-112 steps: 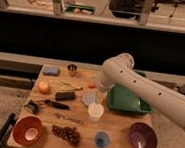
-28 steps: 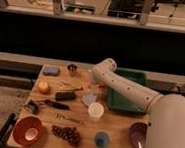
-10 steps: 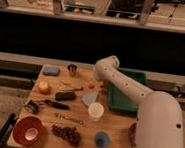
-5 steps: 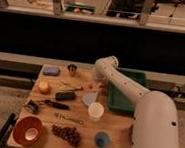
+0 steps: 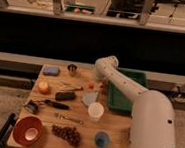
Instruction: Place pepper in metal cup
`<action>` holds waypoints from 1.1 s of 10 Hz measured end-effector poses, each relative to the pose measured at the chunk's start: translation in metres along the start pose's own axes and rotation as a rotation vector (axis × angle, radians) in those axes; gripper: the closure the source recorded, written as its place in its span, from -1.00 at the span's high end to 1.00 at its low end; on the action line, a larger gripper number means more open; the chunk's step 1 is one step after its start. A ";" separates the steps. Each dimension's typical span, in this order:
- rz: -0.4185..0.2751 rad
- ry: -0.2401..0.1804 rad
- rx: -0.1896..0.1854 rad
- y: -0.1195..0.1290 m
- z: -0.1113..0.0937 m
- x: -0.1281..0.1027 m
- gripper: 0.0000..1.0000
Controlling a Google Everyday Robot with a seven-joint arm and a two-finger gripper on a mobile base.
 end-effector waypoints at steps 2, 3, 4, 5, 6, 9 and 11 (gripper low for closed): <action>0.006 0.008 0.005 -0.003 -0.003 0.003 0.25; 0.006 0.010 0.003 -0.003 -0.003 0.002 0.16; 0.008 0.011 0.000 -0.004 -0.003 0.002 0.14; 0.010 0.010 -0.010 -0.003 -0.003 0.002 0.14; 0.006 0.007 -0.023 -0.002 -0.001 0.001 0.14; -0.011 -0.003 -0.077 0.006 0.005 0.000 0.14; -0.019 -0.010 -0.104 0.009 0.007 0.000 0.14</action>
